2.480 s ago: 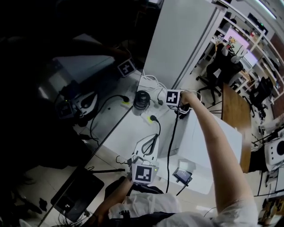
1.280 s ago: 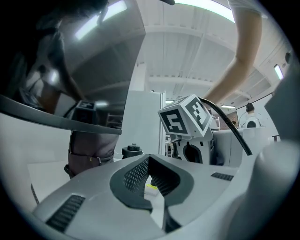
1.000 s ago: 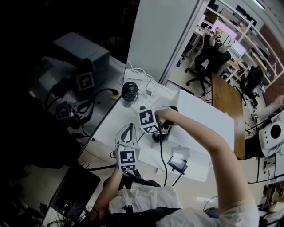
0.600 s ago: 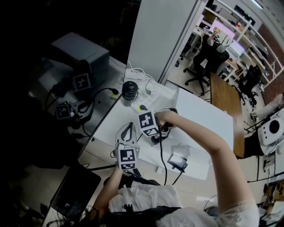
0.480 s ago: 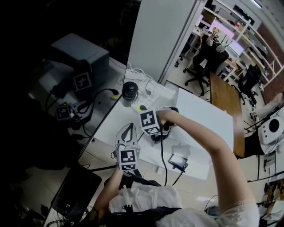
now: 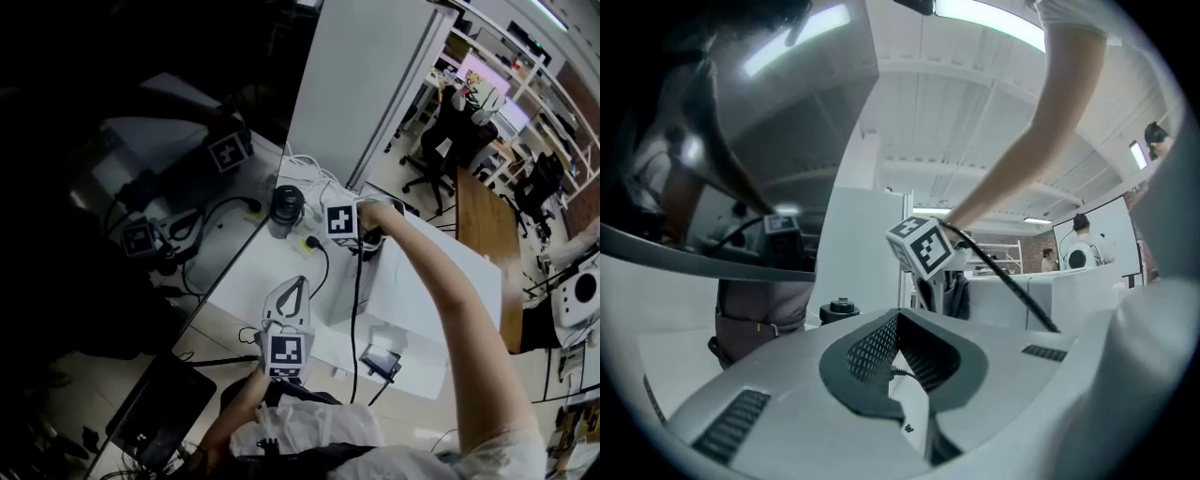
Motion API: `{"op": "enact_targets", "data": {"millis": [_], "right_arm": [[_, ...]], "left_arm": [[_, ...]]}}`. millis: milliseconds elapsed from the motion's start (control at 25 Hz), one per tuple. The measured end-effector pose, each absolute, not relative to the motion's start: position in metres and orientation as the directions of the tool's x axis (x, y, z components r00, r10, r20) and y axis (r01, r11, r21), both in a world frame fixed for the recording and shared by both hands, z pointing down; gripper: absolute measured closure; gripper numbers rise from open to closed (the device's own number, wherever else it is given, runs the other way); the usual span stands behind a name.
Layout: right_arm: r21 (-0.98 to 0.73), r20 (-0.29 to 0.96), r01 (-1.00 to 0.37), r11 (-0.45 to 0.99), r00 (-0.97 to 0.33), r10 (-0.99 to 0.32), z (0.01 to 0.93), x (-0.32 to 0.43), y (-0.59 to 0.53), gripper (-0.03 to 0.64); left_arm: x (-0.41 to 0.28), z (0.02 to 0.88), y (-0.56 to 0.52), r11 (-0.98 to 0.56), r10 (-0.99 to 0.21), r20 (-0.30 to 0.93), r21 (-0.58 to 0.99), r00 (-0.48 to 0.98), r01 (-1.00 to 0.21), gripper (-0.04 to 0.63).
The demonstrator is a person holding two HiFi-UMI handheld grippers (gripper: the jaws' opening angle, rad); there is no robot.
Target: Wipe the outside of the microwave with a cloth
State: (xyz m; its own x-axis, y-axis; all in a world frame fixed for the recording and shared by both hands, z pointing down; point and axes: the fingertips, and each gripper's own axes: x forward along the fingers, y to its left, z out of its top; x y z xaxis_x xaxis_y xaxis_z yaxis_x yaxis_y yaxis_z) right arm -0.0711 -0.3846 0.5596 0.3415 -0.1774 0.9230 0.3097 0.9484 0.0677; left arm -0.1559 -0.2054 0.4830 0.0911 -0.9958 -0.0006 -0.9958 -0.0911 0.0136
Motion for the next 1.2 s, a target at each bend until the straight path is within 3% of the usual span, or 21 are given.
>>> {"op": "enact_targets", "data": {"millis": [200,520,920,1200], "right_arm": [[0.085,0.916,0.271,0.959,0.357,-0.182,0.572,-0.084,-0.422,0.520],[-0.009,0.888,0.184,0.983,0.454,-0.077,0.629,-0.065,-0.423,0.521],[-0.104,0.836,0.203,0.974,0.548,-0.025,0.648,-0.051,-0.393,0.522],[-0.163,0.812,0.266,0.950,0.583,-0.024,0.642,-0.048,-0.359,0.522]], "left_arm": [[-0.157,0.477,-0.212,-0.076,-0.997,-0.004,0.031,0.076,-0.997,0.594],[-0.166,0.477,-0.207,-0.030,-0.999,0.023,0.041,0.031,-0.999,0.594],[-0.181,0.482,-0.208,0.022,-0.999,0.033,0.036,-0.021,-0.999,0.594],[-0.178,0.504,-0.216,-0.023,-0.999,0.045,-0.013,0.023,-1.000,0.594]]}}
